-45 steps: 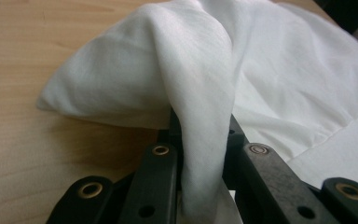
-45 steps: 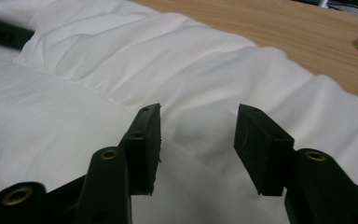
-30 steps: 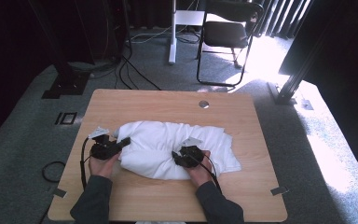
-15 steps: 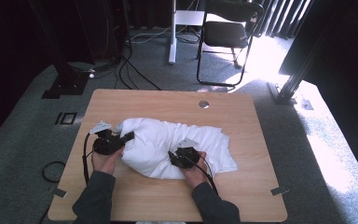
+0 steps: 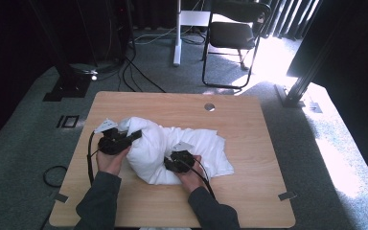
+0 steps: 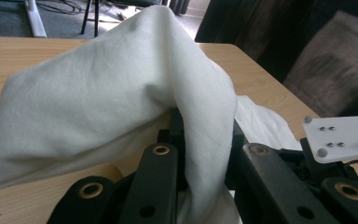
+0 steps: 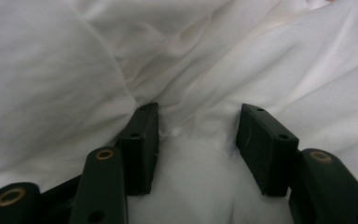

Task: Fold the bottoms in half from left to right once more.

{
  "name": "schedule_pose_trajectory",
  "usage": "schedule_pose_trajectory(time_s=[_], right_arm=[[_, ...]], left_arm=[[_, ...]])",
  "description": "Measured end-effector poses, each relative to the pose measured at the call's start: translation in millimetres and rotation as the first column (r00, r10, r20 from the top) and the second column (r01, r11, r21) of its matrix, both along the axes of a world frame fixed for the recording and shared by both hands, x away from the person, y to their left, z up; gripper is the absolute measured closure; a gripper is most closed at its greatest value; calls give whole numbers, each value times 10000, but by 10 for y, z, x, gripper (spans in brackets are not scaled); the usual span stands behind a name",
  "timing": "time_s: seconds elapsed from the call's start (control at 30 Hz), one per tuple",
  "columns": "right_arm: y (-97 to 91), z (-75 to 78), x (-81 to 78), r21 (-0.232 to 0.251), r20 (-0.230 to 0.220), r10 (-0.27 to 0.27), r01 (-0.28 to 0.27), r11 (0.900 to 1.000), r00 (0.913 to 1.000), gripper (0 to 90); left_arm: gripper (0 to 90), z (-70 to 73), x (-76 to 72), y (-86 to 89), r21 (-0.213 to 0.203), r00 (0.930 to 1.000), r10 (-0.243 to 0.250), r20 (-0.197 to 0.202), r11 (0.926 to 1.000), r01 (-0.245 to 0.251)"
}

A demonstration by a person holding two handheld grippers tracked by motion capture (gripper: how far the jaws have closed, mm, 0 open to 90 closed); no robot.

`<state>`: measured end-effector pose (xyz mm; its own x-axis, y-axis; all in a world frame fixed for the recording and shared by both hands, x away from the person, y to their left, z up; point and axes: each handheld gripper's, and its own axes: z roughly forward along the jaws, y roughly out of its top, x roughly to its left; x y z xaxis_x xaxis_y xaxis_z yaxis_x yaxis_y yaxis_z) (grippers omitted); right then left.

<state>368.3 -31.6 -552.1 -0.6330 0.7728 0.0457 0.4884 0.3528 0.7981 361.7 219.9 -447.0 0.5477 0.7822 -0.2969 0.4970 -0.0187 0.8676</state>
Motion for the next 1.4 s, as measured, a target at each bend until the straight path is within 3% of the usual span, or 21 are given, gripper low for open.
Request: schedule_pose_trajectory(time_s=[0.2, 0.23, 0.27, 0.37, 0.43, 0.47, 0.5, 0.53, 0.63, 0.67, 1.07, 1.2, 1.23, 1.27, 1.33, 1.4], right_arm=[[-85, 134, -14, 371, -187, 131, -124, 9992, 9997, 413], [-136, 195, -38, 470, -83, 218, -214, 9987, 9997, 399], [-249, 295, -92, 530, 363, 105, -125, 9985, 9993, 383], [-399, 351, -123, 349, 729, -82, 56, 9994, 9973, 380], [-549, 338, -118, 52, 560, -340, 337, 9994, 9979, 372], [-653, 243, -90, -19, 154, -450, 450, 9990, 9989, 362], [-653, 243, -90, -19, 154, -450, 450, 9990, 9989, 362], [-671, 119, -71, -109, -238, -425, 423, 9990, 9988, 362], [-642, 42, -55, -15, -335, -454, 454, 9990, 9984, 370], [-603, 16, -35, 281, -511, -459, 474, 9985, 9976, 375], [-241, -23, -13, 579, -785, -16, 61, 9983, 9969, 408], [-186, 58, -48, 494, -505, 295, -270, 9984, 9983, 396], [-239, 119, -74, 821, -435, 430, -393, 9959, 9981, 391], [-377, 235, -130, 1174, -41, 475, -467, 9920, 9989, 383], [-444, 275, -152, 1171, 148, 390, -405, 9923, 9991, 383], [-667, 354, -189, 1041, 506, -43, -10, 9946, 9987, 383]], left_arm=[[827, 15, -4, 65, -2, 9999, 117, -13, 9999, -117], [827, 15, -6, 78, 18, 9999, 141, -26, 9999, -141], [827, 12, -10, 95, 3, 9998, 180, -37, 9998, -180], [827, 12, -25, 138, 36, 9997, 253, -51, 9997, -253], [827, 16, -35, 161, 31, 9995, 300, -48, 9995, -299], [826, 23, -39, 173, 29, 9995, 311, -68, 9995, -310], [826, 23, -39, 173, 29, 9995, 311, -68, 9995, -310], [826, 28, -40, 171, 10, 9995, 306, -71, 9995, -306], [826, 51, -44, 145, 72, 9997, 246, -52, 9997, -246], [826, 69, -43, 128, 107, 9998, 211, -1, 9997, -211], [826, 224, -15, -184, 310, 9982, -502, 335, 9983, 491], [825, 197, 10, -285, 548, 9977, -594, 341, 9968, 575], [825, 191, 13, -294, 547, 9975, -616, 336, 9967, 597], [825, 183, 19, -304, 607, 9974, -650, 301, 9962, 631], [825, 183, 19, -307, 643, 9976, -626, 312, 9961, 605], [825, 186, 20, -311, 664, 9977, -609, 293, 9961, 589]])
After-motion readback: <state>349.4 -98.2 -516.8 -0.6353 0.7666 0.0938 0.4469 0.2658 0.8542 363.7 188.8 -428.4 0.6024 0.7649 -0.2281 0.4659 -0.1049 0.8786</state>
